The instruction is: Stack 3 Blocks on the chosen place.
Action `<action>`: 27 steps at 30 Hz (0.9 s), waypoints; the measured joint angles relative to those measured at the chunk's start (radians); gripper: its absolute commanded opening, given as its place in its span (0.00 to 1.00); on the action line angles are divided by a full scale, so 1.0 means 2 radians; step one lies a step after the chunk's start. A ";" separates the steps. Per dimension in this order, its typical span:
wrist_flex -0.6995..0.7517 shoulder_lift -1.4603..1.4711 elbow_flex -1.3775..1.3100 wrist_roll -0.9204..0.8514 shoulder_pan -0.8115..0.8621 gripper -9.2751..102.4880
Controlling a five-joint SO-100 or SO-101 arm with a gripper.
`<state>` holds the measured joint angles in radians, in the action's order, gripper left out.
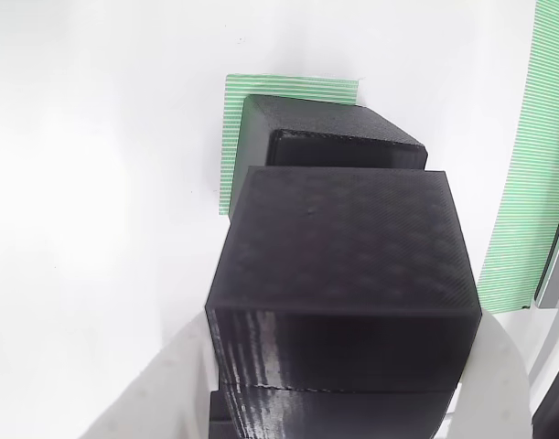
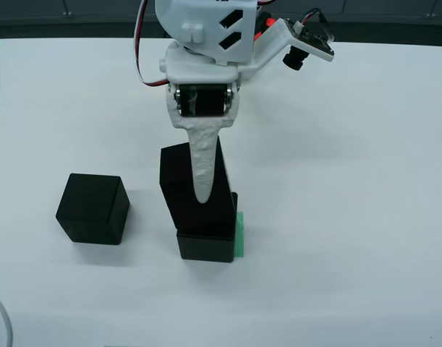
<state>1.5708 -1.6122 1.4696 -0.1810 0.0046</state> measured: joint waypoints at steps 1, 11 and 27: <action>0.000 0.000 0.000 0.000 0.000 0.31; 0.000 0.007 0.000 -0.005 0.000 0.37; 0.000 0.025 -0.006 -0.011 -0.001 0.37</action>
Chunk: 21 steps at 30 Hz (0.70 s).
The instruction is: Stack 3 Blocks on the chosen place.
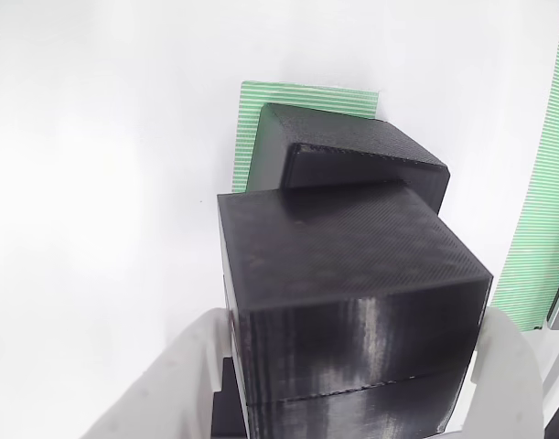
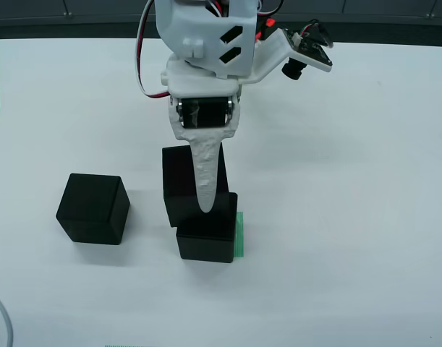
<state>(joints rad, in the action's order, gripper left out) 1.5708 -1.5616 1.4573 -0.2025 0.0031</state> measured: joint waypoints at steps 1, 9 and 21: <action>0.000 0.002 -0.002 -0.002 0.000 0.37; 0.000 0.012 -0.021 -0.008 0.000 0.37; 0.000 0.008 -0.033 -0.028 0.000 0.37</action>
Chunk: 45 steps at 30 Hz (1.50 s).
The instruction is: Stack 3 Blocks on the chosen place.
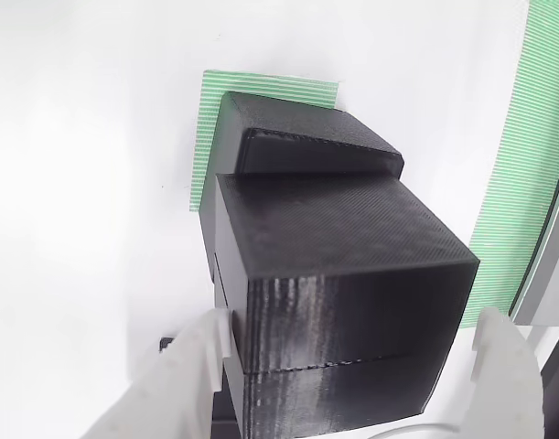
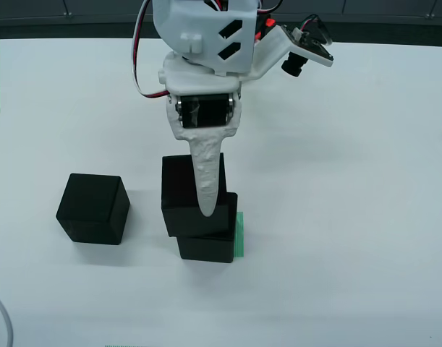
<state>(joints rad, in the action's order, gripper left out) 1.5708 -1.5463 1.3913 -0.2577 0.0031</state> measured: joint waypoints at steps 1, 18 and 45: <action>0.000 -0.007 0.002 -0.003 0.000 0.37; 0.000 -0.183 0.095 -0.172 0.146 0.40; -0.065 0.100 0.002 -0.235 0.255 0.44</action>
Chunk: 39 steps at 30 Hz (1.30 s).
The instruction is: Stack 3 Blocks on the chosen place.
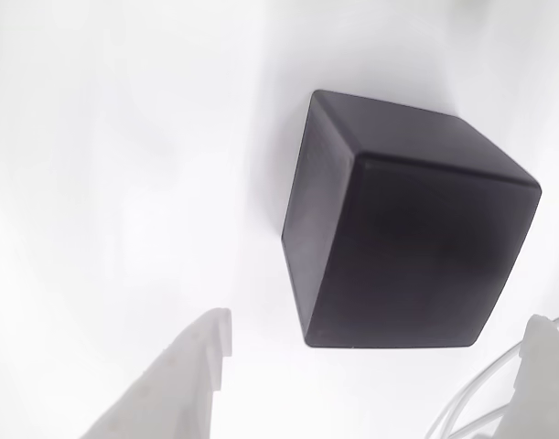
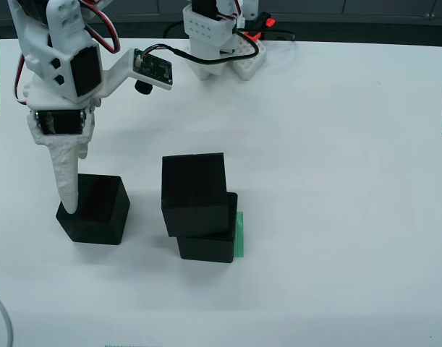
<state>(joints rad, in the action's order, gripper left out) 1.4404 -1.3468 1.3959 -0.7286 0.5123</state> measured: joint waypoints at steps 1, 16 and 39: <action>0.000 0.004 -0.002 0.000 -0.003 0.44; -0.017 0.051 -0.009 0.009 -0.025 0.43; -0.021 0.054 -0.018 0.011 -0.023 0.21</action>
<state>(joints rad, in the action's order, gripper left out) 1.3975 -1.2395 1.3591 -0.7072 0.4663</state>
